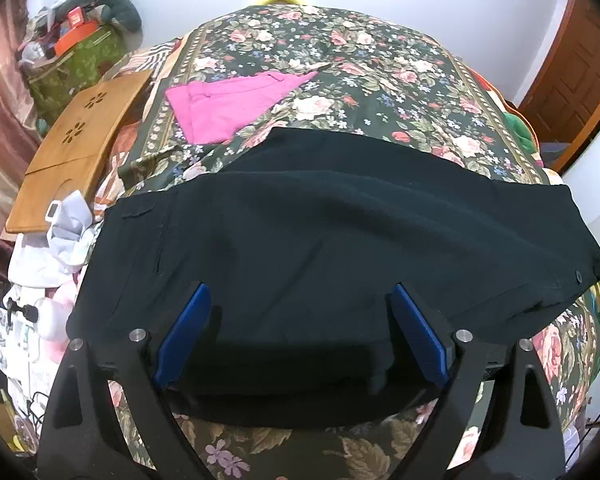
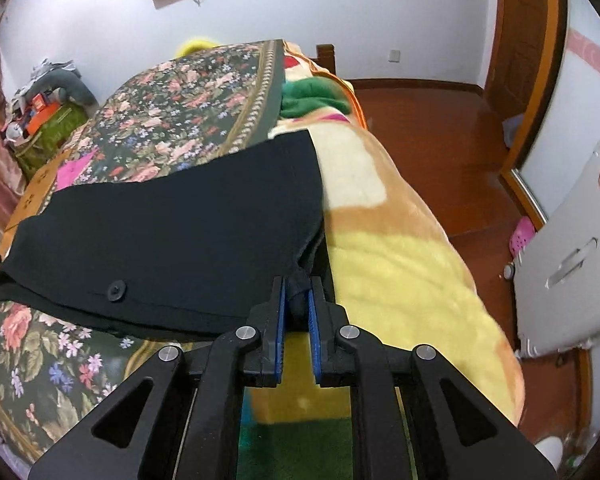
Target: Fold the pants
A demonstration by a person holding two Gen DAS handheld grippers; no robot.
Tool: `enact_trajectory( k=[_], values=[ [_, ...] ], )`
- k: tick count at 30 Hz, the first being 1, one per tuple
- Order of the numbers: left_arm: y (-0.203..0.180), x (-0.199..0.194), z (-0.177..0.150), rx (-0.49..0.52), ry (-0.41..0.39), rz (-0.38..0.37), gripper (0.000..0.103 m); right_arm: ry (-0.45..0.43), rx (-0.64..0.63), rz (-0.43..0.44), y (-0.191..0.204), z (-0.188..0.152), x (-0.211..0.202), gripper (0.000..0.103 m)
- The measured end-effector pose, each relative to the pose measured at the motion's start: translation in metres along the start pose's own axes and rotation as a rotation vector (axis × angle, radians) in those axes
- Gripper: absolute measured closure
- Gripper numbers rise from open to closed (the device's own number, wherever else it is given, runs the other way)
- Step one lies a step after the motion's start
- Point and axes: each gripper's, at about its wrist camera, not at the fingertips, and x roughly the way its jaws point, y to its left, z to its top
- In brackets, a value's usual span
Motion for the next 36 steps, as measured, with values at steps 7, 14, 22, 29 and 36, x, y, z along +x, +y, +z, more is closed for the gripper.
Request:
enact_trajectory(
  k=[7, 14, 22, 29, 36],
  values=[
    [0.017, -0.009, -0.003, -0.014, -0.030, 0.047, 0.011, -0.061, -0.036, -0.057, 0.010, 0.007, -0.030, 0.055],
    [0.053, -0.027, 0.007, -0.073, -0.088, 0.050, 0.011, -0.161, -0.115, 0.043, 0.059, 0.036, -0.051, 0.033],
    [0.107, -0.036, 0.027, -0.111, -0.136, 0.130, 0.011, -0.192, -0.249, 0.265, 0.156, 0.076, -0.039, 0.033],
    [0.166, -0.017, 0.042, -0.162, -0.085, 0.150, 0.011, -0.132, -0.401, 0.369, 0.237, 0.097, -0.003, 0.033],
    [0.211, 0.030, 0.051, -0.231, 0.009, 0.050, 0.011, -0.019, -0.512, 0.432, 0.303, 0.105, 0.055, 0.033]
  ],
)
